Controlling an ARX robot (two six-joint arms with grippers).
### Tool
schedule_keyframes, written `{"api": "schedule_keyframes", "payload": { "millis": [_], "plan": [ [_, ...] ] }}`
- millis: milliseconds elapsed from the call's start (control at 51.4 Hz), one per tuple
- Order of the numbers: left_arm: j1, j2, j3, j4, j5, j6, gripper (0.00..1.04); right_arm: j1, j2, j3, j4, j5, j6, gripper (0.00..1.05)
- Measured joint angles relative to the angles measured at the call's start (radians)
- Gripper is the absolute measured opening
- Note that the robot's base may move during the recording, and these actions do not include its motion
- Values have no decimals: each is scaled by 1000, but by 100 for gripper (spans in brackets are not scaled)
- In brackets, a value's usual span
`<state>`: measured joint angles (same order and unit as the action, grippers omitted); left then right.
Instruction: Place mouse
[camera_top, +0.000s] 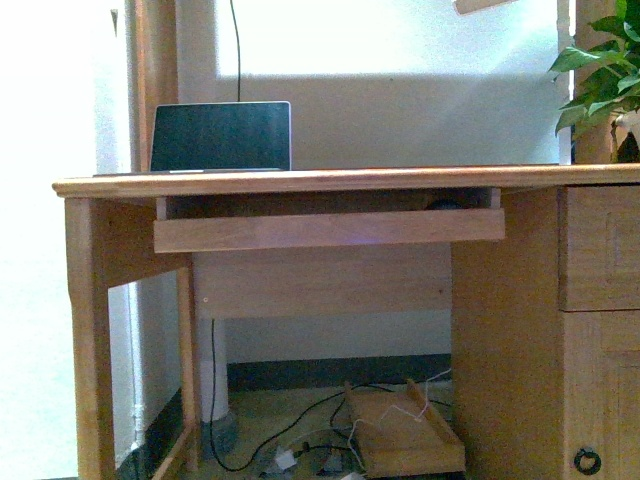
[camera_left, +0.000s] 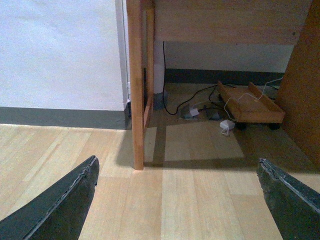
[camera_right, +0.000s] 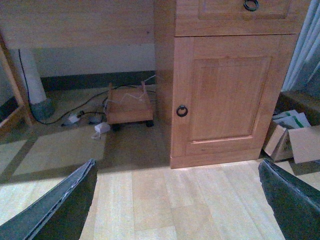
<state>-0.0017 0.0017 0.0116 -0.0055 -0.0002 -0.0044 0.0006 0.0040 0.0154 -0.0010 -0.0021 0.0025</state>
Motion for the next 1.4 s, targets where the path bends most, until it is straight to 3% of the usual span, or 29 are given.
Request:
{"api": "schedule_keyframes", "payload": {
  "millis": [1400],
  "plan": [
    [0, 0, 0, 0, 0, 0, 97, 0, 0, 0, 0, 0, 0, 97]
  ]
}}
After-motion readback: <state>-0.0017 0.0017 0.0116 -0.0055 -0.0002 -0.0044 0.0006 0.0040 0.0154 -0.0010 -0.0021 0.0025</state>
